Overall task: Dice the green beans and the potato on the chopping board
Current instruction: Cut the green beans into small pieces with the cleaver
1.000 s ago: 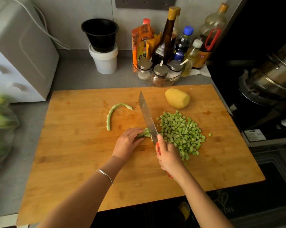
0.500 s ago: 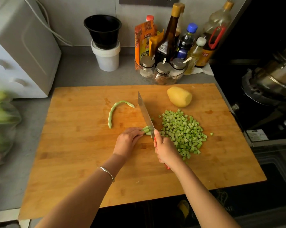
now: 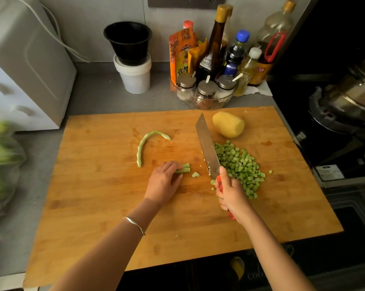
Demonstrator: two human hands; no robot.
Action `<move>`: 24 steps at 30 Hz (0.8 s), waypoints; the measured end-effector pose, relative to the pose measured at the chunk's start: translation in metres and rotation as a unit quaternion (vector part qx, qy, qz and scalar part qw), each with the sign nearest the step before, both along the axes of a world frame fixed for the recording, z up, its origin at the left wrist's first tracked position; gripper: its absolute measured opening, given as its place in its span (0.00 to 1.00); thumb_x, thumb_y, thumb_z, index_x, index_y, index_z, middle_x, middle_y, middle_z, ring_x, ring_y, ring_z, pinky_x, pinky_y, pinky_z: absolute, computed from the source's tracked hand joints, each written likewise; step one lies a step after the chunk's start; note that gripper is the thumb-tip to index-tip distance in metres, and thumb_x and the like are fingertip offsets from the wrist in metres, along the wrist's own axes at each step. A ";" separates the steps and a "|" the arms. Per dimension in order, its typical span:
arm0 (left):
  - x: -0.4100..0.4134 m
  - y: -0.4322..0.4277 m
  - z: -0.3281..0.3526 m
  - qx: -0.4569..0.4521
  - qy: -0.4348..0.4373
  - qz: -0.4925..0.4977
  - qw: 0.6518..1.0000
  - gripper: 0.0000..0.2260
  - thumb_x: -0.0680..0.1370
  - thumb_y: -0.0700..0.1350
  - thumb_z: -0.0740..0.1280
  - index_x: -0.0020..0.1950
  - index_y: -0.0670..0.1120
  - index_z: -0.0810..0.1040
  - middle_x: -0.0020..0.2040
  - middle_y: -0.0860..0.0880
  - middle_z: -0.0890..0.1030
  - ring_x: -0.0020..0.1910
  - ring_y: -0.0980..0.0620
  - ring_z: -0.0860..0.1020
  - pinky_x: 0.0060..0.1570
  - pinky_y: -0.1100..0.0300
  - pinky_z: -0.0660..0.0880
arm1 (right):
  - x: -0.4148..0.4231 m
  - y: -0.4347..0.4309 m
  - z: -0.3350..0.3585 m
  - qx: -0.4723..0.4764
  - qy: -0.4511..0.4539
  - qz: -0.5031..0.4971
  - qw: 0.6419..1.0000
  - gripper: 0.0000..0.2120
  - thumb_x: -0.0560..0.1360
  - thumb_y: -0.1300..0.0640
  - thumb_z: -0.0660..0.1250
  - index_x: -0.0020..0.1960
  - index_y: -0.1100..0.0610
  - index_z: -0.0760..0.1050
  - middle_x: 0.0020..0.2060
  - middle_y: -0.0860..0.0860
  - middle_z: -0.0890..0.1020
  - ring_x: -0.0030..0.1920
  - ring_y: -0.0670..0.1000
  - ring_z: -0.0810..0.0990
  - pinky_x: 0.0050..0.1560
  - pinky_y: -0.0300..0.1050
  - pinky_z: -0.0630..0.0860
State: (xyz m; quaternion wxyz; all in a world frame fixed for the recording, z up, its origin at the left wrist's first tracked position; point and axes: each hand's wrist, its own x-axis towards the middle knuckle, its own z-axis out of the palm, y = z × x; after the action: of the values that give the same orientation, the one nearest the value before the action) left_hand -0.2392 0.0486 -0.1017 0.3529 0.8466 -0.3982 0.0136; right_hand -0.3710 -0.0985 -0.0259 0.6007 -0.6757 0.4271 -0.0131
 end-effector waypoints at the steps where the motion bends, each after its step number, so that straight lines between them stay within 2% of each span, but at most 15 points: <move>1: 0.000 -0.003 0.003 0.005 -0.010 0.004 1.000 0.10 0.75 0.46 0.69 0.56 0.47 0.78 0.55 0.50 0.79 0.52 0.49 0.76 0.51 0.52 0.75 | -0.001 0.001 0.001 0.003 -0.005 0.000 1.000 0.25 0.82 0.41 0.52 0.33 0.56 0.65 0.19 0.46 0.63 0.17 0.46 0.60 0.21 0.35 0.54; 5: 0.002 -0.020 0.012 0.043 -0.042 -0.029 0.998 0.16 0.72 0.54 0.71 0.58 0.52 0.78 0.63 0.49 0.75 0.60 0.46 0.72 0.55 0.52 0.70 | -0.001 0.002 0.007 0.008 -0.023 -0.004 1.000 0.25 0.82 0.41 0.52 0.34 0.57 0.66 0.20 0.47 0.64 0.18 0.46 0.60 0.22 0.36 0.54; 8: 0.001 -0.035 0.016 0.078 -0.038 -0.042 0.995 0.10 0.70 0.51 0.74 0.50 0.53 0.82 0.66 0.48 0.72 0.65 0.43 0.68 0.59 0.47 0.68 | -0.002 -0.001 0.013 0.008 -0.033 -0.010 0.999 0.25 0.82 0.42 0.52 0.34 0.57 0.65 0.20 0.47 0.64 0.18 0.47 0.60 0.24 0.38 0.54; 11: -0.004 -0.048 0.017 0.067 -0.011 -0.043 0.997 0.03 0.71 0.49 0.74 0.43 0.53 0.83 0.66 0.48 0.73 0.66 0.42 0.67 0.61 0.43 0.69 | -0.004 -0.005 0.017 0.002 -0.043 -0.015 0.999 0.25 0.82 0.41 0.52 0.34 0.57 0.66 0.21 0.49 0.63 0.19 0.48 0.59 0.24 0.39 0.54; 13: -0.006 -0.053 0.016 0.041 0.003 -0.037 0.998 0.05 0.71 0.49 0.74 0.46 0.54 0.83 0.65 0.48 0.74 0.65 0.42 0.67 0.60 0.43 0.69 | -0.004 -0.006 0.020 -0.002 -0.045 -0.019 0.999 0.25 0.81 0.41 0.52 0.34 0.58 0.66 0.22 0.51 0.63 0.19 0.48 0.59 0.23 0.39 0.54; 17: -0.003 -0.036 0.014 0.028 0.017 0.005 0.999 0.23 0.72 0.59 0.68 0.65 0.54 0.75 0.68 0.49 0.71 0.65 0.44 0.66 0.64 0.49 0.65 | -0.005 -0.001 0.024 0.013 -0.048 -0.009 0.999 0.25 0.82 0.41 0.52 0.34 0.58 0.65 0.22 0.50 0.63 0.19 0.48 0.60 0.24 0.39 0.54; 20: 0.006 -0.008 0.009 0.038 0.026 0.045 0.998 0.25 0.72 0.59 0.69 0.66 0.51 0.74 0.64 0.50 0.73 0.61 0.47 0.69 0.61 0.51 0.68 | -0.005 0.006 0.022 0.032 -0.042 0.005 0.999 0.25 0.81 0.40 0.52 0.35 0.58 0.66 0.21 0.49 0.64 0.18 0.47 0.60 0.24 0.39 0.55; 24: 0.010 0.015 0.002 0.044 0.038 0.046 0.997 0.19 0.72 0.54 0.71 0.62 0.50 0.78 0.56 0.52 0.77 0.54 0.50 0.72 0.56 0.54 0.72 | -0.003 0.023 0.014 0.045 -0.031 0.037 0.998 0.25 0.80 0.39 0.51 0.36 0.57 0.67 0.21 0.48 0.64 0.19 0.47 0.61 0.24 0.39 0.55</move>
State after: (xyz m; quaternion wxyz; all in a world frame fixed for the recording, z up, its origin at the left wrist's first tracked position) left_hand -0.2290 0.0632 -0.0993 0.3293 0.8787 -0.3449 -0.0200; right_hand -0.3743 -0.0751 -0.0121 0.6433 -0.6628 0.3832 0.0076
